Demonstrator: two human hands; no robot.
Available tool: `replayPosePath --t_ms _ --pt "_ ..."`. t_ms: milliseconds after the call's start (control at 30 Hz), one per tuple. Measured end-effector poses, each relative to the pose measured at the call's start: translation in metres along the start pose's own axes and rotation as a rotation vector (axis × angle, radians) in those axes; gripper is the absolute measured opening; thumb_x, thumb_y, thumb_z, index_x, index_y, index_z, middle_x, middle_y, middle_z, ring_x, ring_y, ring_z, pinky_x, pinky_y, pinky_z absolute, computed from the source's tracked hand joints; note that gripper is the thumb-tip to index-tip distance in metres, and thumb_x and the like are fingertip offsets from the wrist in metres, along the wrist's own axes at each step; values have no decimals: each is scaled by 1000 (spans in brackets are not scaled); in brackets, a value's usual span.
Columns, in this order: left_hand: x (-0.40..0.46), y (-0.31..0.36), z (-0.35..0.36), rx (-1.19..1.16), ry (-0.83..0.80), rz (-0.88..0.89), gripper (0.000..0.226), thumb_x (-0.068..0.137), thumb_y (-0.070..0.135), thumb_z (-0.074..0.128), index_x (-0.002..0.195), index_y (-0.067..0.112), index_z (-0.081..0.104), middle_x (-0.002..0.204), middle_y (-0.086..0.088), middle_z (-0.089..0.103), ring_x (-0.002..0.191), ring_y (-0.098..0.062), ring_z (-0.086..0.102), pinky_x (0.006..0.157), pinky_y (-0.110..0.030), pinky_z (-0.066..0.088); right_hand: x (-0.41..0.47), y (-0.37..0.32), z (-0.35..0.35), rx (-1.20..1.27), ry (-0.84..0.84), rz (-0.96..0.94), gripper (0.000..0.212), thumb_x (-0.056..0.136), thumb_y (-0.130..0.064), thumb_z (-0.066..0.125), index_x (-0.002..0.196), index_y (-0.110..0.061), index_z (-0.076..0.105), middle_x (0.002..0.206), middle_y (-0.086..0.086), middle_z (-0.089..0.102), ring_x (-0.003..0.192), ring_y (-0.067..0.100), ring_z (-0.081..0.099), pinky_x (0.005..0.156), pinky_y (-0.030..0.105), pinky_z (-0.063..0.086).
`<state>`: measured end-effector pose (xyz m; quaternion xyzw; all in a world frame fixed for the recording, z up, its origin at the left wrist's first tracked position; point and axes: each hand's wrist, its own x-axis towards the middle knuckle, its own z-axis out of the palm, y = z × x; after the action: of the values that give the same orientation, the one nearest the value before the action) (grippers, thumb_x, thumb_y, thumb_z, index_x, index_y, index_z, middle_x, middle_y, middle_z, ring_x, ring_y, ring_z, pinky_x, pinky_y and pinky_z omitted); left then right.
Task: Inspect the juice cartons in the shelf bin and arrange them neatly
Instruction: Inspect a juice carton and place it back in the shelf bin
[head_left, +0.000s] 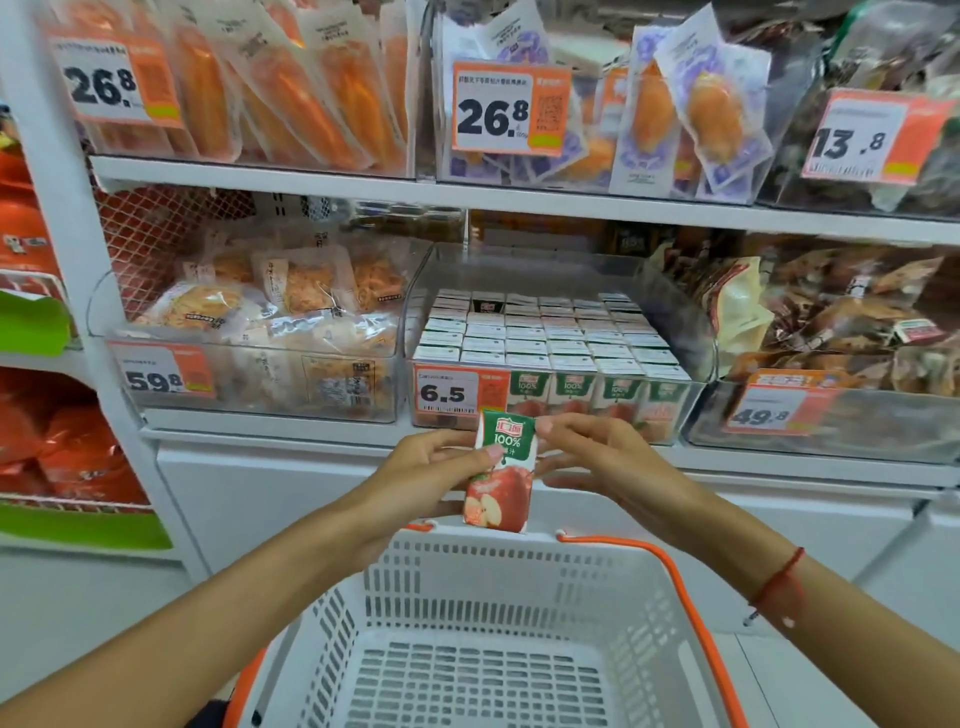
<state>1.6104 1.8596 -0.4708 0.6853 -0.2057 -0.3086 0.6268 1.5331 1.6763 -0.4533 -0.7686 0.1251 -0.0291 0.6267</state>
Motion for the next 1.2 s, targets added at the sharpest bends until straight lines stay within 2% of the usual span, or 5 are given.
replayPosePath --t_ms 267,567,833,1033,1200 --pt "7 -7 7 25 12 -49 34 85 36 71 118 28 65 105 7 75 103 -10 69 97 -30 51 -4 13 3 -131 87 -61 28 98 -30 53 121 -17 63 110 6 71 98 15 68 88 30 56" --pt "8 -5 8 -138 66 2 22 91 28 64 111 20 68 100 2 77 93 -11 73 69 -13 55 -11 8 0 -28 -134 9 47 84 -14 74 125 -31 59 110 3 70 97 12 70 85 25 54" --pt "10 -10 11 -81 224 96 15 84 26 73 98 31 73 87 16 76 85 3 70 64 -10 53 -8 17 17 -268 247 -197 43 67 -17 87 102 -33 67 83 -9 71 74 1 65 65 17 53" --pt "4 -2 15 -38 119 67 16 83 38 71 99 35 70 90 11 77 84 -3 73 70 -14 57 -12 20 25 -461 251 -274 54 60 -42 88 104 -31 59 83 -12 64 70 2 63 60 22 52" --pt "-1 8 -3 31 -46 13 33 88 32 68 121 28 66 107 9 75 102 -6 69 91 -20 53 -9 11 10 -205 100 -205 18 85 -31 71 99 -19 69 84 -3 74 75 13 72 66 21 55"
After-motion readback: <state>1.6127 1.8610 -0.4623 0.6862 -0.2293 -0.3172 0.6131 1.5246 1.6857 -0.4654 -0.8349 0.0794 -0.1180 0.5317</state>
